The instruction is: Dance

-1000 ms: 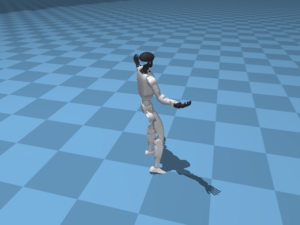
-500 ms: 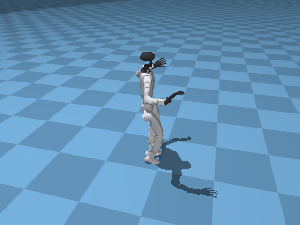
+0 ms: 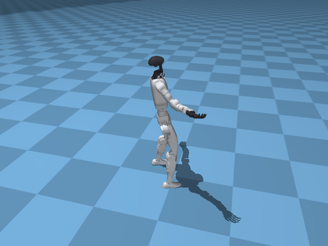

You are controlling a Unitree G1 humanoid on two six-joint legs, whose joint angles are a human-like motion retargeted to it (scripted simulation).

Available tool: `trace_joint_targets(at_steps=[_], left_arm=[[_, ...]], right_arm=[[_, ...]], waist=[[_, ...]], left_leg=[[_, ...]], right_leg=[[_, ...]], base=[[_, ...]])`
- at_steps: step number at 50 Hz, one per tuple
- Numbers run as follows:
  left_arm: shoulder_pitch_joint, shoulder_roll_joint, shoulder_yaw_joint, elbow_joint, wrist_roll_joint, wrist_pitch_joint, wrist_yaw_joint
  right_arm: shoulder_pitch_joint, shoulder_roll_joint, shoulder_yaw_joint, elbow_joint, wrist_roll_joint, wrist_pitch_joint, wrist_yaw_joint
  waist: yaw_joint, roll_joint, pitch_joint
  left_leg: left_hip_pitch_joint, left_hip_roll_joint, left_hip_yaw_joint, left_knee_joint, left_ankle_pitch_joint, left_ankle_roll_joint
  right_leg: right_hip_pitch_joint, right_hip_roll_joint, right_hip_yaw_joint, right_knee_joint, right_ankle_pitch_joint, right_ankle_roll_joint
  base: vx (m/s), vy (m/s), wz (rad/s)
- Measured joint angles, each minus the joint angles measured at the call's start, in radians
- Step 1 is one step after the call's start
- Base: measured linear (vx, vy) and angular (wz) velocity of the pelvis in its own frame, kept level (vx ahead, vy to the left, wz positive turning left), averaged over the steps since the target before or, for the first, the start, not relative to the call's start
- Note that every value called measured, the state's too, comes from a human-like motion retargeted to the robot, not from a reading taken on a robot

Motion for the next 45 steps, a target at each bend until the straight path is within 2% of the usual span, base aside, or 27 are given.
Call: trace_joint_targets(at_steps=[3, 5, 6, 7, 10, 12, 13, 15, 17, 18, 20, 22, 23, 25, 27, 30, 32, 35, 37, 38, 40, 42, 43, 45], left_arm=[[-0.049, -0.051, -0.069, -0.001, -0.356, -0.113, -0.204], [-0.066, -0.096, -0.153, -0.021, -0.431, -0.184, -0.296], [-0.07, -0.116, -0.196, -0.037, -0.417, -0.203, -0.307], [-0.07, -0.136, -0.241, -0.057, -0.392, -0.226, -0.311], [-0.039, -0.181, -0.383, -0.137, -0.216, -0.339, -0.256], [0.014, -0.191, -0.451, -0.196, 0.012, -0.429, -0.17], [0.047, -0.196, -0.472, -0.228, 0.187, -0.467, -0.103], [0.121, -0.191, -0.485, -0.284, 0.654, -0.481, 0.087], [0.238, -0.15, -0.466, -0.351, 1.127, -0.411, 0.252], [0.314, -0.12, -0.459, -0.389, 1.324, -0.369, 0.317], [0.451, -0.06, -0.454, -0.458, 1.717, -0.29, 0.416], [0.548, -0.017, -0.444, -0.517, 2.095, -0.193, 0.485], [0.593, 0.005, -0.431, -0.539, 2.227, -0.152, 0.507], [0.696, 0.052, -0.384, -0.583, 2.484, -0.077, 0.524], [0.77, 0.097, -0.348, -0.605, 2.63, -0.068, 0.482], [0.797, 0.182, -0.349, -0.584, 2.622, -0.177, 0.382], [0.786, 0.247, -0.354, -0.561, 2.6, -0.212, 0.321], [0.758, 0.352, -0.329, -0.522, 2.609, -0.202, 0.229], [0.711, 0.394, -0.316, -0.463, 2.607, -0.163, 0.208], [0.677, 0.407, -0.315, -0.426, 2.601, -0.143, 0.2], [0.605, 0.42, -0.317, -0.33, 2.564, -0.088, 0.182], [0.542, 0.414, -0.3, -0.213, 2.484, -0.027, 0.177], [0.505, 0.408, -0.293, -0.143, 2.425, 0.005, 0.184], [0.426, 0.389, -0.27, -0.005, 2.276, 0.06, 0.215]], right_arm=[[0.062, 0.099, -0.054, -0.07, 0.26, -0.022, 0.144], [0.118, 0.161, -0.08, -0.149, 0.301, -0.087, 0.151], [0.146, 0.183, -0.089, -0.186, 0.277, -0.125, 0.127], [0.177, 0.203, -0.099, -0.225, 0.246, -0.164, 0.103], [0.289, 0.245, -0.13, -0.346, 0.091, -0.269, 0.026], [0.36, 0.269, -0.138, -0.412, -0.042, -0.326, -0.036], [0.395, 0.28, -0.139, -0.441, -0.138, -0.365, -0.083], [0.477, 0.289, -0.136, -0.471, -0.393, -0.42, -0.22], [0.576, 0.269, -0.127, -0.483, -0.695, -0.421, -0.386], [0.632, 0.253, -0.12, -0.489, -0.851, -0.412, -0.462], [0.742, 0.214, -0.102, -0.507, -1.142, -0.373, -0.595], [0.824, 0.165, -0.069, -0.533, -1.402, -0.323, -0.687], [0.846, 0.142, -0.051, -0.538, -1.503, -0.304, -0.715], [0.868, 0.085, 0.0, -0.548, -1.708, -0.273, -0.758], [0.872, 0.0, 0.069, -0.568, -1.899, -0.235, -0.764], [0.903, -0.182, 0.113, -0.6, -2.124, -0.133, -0.712], [0.935, -0.297, 0.095, -0.608, -2.241, -0.06, -0.662], [0.94, -0.434, 0.05, -0.591, -2.367, 0.027, -0.645], [0.911, -0.506, 0.026, -0.54, -2.381, 0.038, -0.64], [0.897, -0.534, 0.015, -0.507, -2.373, 0.051, -0.639], [0.878, -0.59, -0.022, -0.435, -2.345, 0.082, -0.632], [0.836, -0.61, -0.043, -0.365, -2.302, 0.096, -0.639], [0.805, -0.614, -0.043, -0.323, -2.271, 0.096, -0.653], [0.739, -0.611, -0.038, -0.239, -2.186, 0.091, -0.682]], waist=[[0.007, -0.042, -0.009], [0.007, -0.073, -0.007], [0.013, -0.092, -0.001], [0.022, -0.106, 0.005], [0.069, -0.122, 0.023], [0.104, -0.124, 0.031], [0.113, -0.12, 0.032], [0.12, -0.106, 0.03], [0.131, -0.083, 0.032], [0.142, -0.069, 0.04], [0.166, -0.054, 0.059], [0.16, -0.031, 0.065], [0.155, -0.011, 0.066], [0.109, 0.006, 0.055], [0.056, 0.01, 0.026], [0.052, 0.03, 0.0], [0.089, 0.038, 0.013], [0.162, 0.048, 0.046], [0.198, 0.043, 0.068], [0.208, 0.055, 0.067], [0.2, 0.065, 0.054], [0.182, 0.068, 0.051], [0.167, 0.074, 0.048], [0.14, 0.084, 0.04]], left_leg=[[-0.111, 0.015, -0.072, 0.179, 0.028, 0.038], [-0.214, 0.017, -0.096, 0.337, 0.032, 0.109], [-0.265, 0.005, -0.085, 0.413, 0.017, 0.18], [-0.311, -0.013, -0.081, 0.478, 0.003, 0.224], [-0.391, -0.117, -0.1, 0.568, -0.032, 0.172], [-0.401, -0.2, -0.092, 0.536, -0.013, 0.111], [-0.399, -0.226, -0.081, 0.502, 0.005, 0.081], [-0.381, -0.273, -0.077, 0.407, 0.046, 0.029], [-0.34, -0.325, -0.137, 0.273, 0.103, -0.021], [-0.314, -0.352, -0.185, 0.207, 0.136, -0.018], [-0.261, -0.411, -0.286, 0.112, 0.137, 0.058], [-0.208, -0.327, -0.111, 0.077, 0.058, 0.11], [-0.183, -0.294, -0.063, 0.04, 0.067, 0.111], [-0.166, -0.305, -0.166, -0.006, 0.092, 0.094], [-0.2, -0.271, -0.121, -0.006, 0.077, 0.082], [-0.224, -0.273, -0.08, 0.003, 0.037, 0.104], [-0.218, -0.298, -0.103, 0.022, 0.014, 0.099], [-0.2, -0.273, -0.068, 0.061, -0.042, 0.06], [-0.21, -0.232, -0.054, 0.103, -0.085, 0.003], [-0.214, -0.238, -0.053, 0.1, -0.089, 0.018], [-0.207, -0.308, -0.057, 0.052, -0.069, 0.076], [-0.192, -0.31, -0.058, 0.034, -0.066, 0.082], [-0.182, -0.299, -0.065, 0.028, -0.067, 0.077], [-0.157, -0.27, -0.072, 0.011, -0.068, 0.069]], right_leg=[[0.03, 0.003, -0.037, 0.011, -0.043, -0.015], [0.038, -0.01, -0.073, 0.023, -0.071, -0.029], [0.04, -0.018, -0.087, 0.025, -0.08, -0.037], [0.039, -0.022, -0.101, 0.029, -0.09, -0.045], [0.03, -0.015, -0.142, 0.036, -0.109, -0.072], [0.027, -0.005, -0.16, 0.019, -0.108, -0.088], [0.025, 0.005, -0.167, 0.01, -0.108, -0.094], [0.027, 0.031, -0.176, -0.018, -0.103, -0.104], [0.036, 0.062, -0.178, -0.044, -0.099, -0.111], [0.043, 0.076, -0.166, -0.051, -0.099, -0.11], [0.057, 0.088, -0.139, -0.057, -0.1, -0.109], [0.064, 0.101, -0.134, -0.051, -0.104, -0.104], [0.063, 0.117, -0.124, -0.041, -0.104, -0.1], [0.039, 0.131, -0.122, -0.002, -0.11, -0.087], [-0.021, 0.133, -0.119, 0.068, -0.119, -0.075], [-0.111, 0.137, -0.102, 0.205, -0.113, -0.061], [-0.139, 0.121, -0.099, 0.303, -0.073, -0.038], [-0.166, 0.152, -0.111, 0.4, -0.008, 0.035], [-0.21, 0.192, -0.132, 0.469, -0.006, 0.035], [-0.234, 0.158, -0.124, 0.488, -0.011, 0.035], [-0.29, 0.006, -0.082, 0.522, -0.019, 0.035], [-0.314, -0.062, -0.055, 0.491, 0.017, -0.103], [-0.308, -0.073, -0.036, 0.445, 0.031, -0.133], [-0.275, -0.097, -0.005, 0.311, 0.069, -0.125]], base=[[-0.1, -0.33, 1.22], [-0.18, -0.25, 1.68], [-0.25, -0.19, 1.61], [-0.26, -0.18, 1.38], [-0.16, -0.12, 0.94], [-0.19, -0.11, 0.43], [-0.2, -0.08, 0.36], [-0.18, -0.03, 0.28], [-0.17, -0.05, -0.11], [-0.12, -0.04, -0.38], [-0.07, -0.01, -0.45], [-0.1, -0.04, -0.3], [-0.11, -0.07, -0.26], [-0.17, -0.06, -0.17], [-0.37, 0.01, -0.27], [-0.3, 0.18, -0.81], [-0.14, 0.19, -1.23], [-0.27, -0.24, -1.36], [-0.43, -0.61, -1.08], [-0.42, 0.19, -0.39], [-0.34, 0.6, 0.16], [-0.23, -0.03, 0.12], [-0.15, -0.29, 0.11], [-0.09, -0.33, 0.12]])
